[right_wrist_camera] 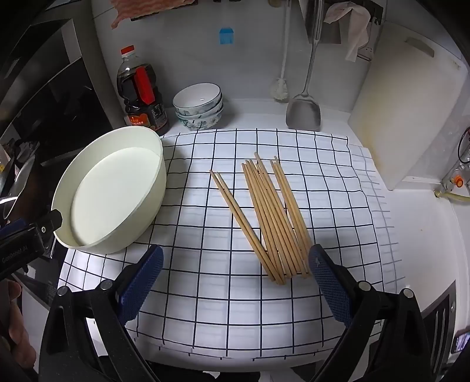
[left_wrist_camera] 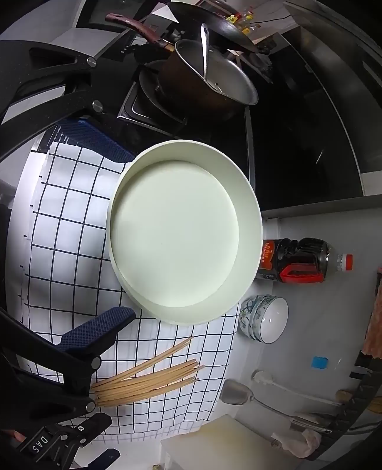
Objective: Organize utensils
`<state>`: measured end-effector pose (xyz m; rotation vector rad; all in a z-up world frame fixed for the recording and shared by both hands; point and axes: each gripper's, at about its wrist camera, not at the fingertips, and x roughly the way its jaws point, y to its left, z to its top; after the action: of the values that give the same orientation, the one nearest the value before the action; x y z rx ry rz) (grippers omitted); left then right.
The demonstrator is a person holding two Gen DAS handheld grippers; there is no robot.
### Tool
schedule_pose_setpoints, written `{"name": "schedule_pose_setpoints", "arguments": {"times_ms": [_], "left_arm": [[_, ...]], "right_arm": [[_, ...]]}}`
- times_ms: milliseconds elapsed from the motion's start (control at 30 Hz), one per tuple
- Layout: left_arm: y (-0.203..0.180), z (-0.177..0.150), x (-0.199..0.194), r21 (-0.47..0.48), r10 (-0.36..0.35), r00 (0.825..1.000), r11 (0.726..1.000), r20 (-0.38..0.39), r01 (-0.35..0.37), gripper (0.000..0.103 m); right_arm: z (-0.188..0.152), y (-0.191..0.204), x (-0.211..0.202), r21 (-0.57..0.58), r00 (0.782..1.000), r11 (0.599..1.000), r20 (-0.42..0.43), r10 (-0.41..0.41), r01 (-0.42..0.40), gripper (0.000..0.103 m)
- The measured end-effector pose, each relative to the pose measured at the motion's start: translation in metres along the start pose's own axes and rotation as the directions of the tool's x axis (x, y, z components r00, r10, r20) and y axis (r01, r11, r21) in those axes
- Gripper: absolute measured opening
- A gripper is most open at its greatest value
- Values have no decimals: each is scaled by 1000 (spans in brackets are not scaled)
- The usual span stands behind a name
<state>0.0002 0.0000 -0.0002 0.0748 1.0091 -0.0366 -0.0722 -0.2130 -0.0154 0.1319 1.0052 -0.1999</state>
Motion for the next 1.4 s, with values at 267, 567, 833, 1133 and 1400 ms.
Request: {"name": "schedule_pose_setpoints", "arguments": {"times_ms": [267,567,833,1133,1400], "left_arm": [[0,0,0,1,-5,1000,1000,4,5,97],[-3,0,-2,12,-2,1000,1000,4,2,97],[-3,1,-2,12,-3,1000,1000,5,2,97],[-4,3,-3,14,-2,1000,1000,1,2,97],[-4,2,-2,14,-2,1000,1000,2,2,97]], "right_arm": [[1,-1,-1,-1,1000,1000,2,-1,1,94],[0,0,0,1,1000,1000,0,8,-8,94],[1,-1,-1,1,1000,1000,0,8,-8,94],[1,-2,0,0,1000,1000,1,8,-8,95],[1,-1,0,0,1000,1000,1,8,-8,95]]}}
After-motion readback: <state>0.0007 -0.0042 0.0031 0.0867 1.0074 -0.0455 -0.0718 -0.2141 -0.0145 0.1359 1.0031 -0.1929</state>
